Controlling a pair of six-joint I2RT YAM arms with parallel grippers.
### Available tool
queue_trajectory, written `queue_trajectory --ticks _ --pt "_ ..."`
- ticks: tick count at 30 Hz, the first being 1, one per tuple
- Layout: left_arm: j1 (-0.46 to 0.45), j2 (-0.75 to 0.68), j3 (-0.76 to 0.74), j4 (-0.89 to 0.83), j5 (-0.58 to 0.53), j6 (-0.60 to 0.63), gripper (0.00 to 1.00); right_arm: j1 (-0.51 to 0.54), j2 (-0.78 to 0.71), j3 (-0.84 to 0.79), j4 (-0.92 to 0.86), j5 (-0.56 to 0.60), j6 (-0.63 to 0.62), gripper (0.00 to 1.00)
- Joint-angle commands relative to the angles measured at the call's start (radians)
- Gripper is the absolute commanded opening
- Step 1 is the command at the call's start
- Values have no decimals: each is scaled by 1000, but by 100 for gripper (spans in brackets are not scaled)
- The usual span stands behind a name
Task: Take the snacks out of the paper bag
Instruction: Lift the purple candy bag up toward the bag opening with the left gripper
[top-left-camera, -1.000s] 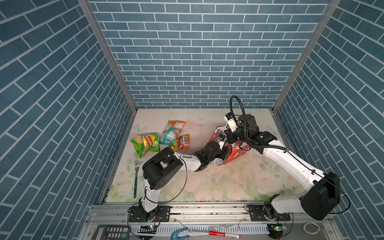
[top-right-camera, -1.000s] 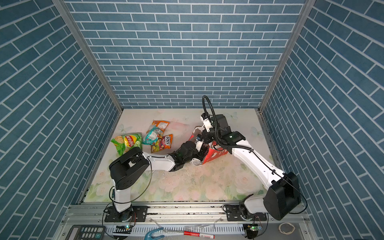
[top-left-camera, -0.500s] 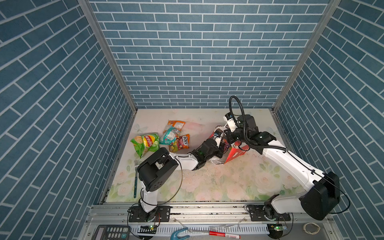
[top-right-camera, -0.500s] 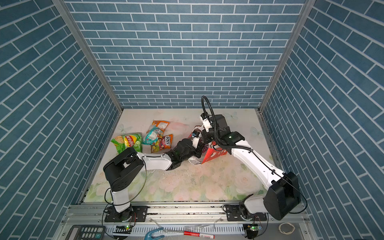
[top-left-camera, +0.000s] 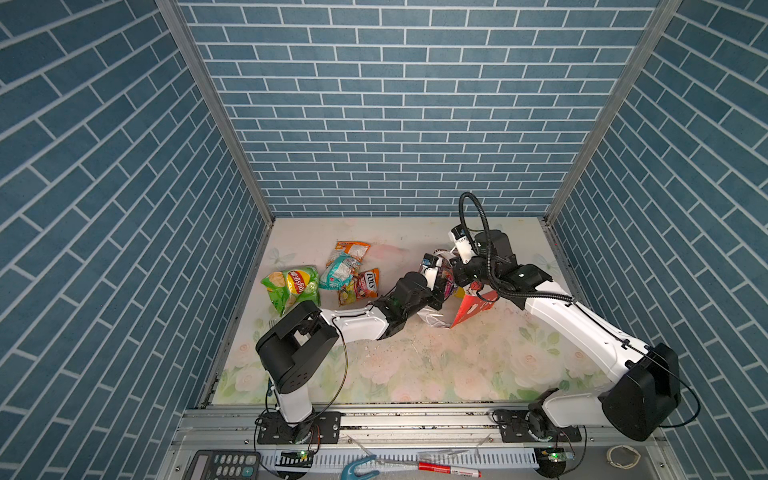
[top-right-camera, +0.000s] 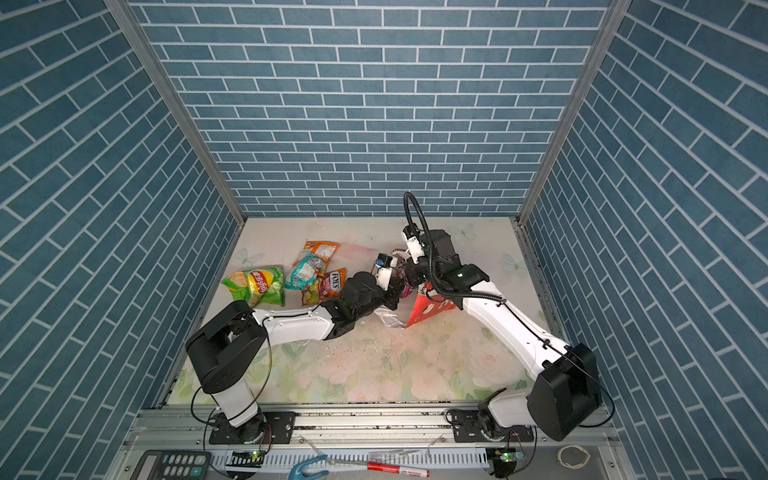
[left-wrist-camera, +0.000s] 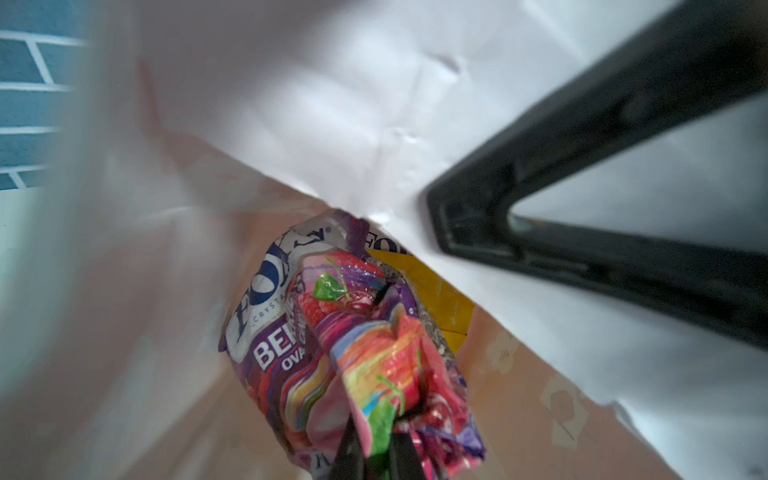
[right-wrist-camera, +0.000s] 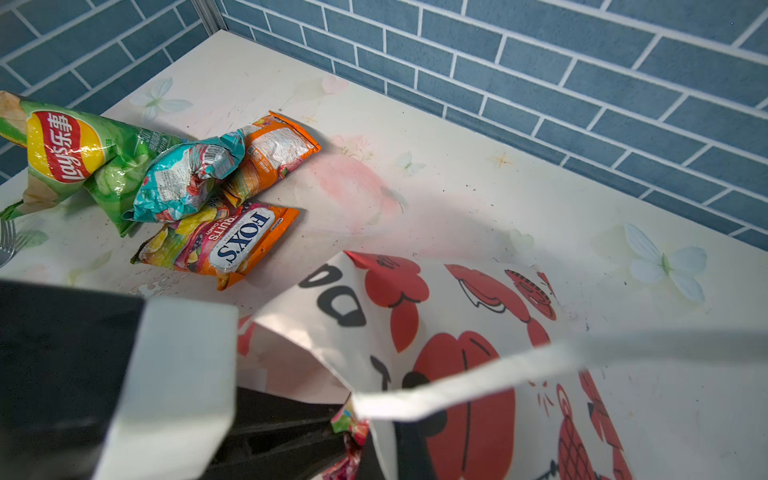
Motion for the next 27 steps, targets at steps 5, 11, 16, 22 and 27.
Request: queue_trajectory --ticks 5,11,16,22,27 --pt "16 -42 -20 52 17 -8 0 0 -24 -17 -51 55 22 0" --pt "20 -50 -26 63 57 -40 0 0 -49 -37 -48 104 59 0" --pt "20 -66 -33 57 69 -53 0 0 -76 -68 -20 110 100 0" --pt "20 -73 -49 57 85 -67 0 1 -76 -86 -2 125 145 0" --pt "20 -95 -52 55 107 -74 0 0 -76 -94 4 162 188 0"
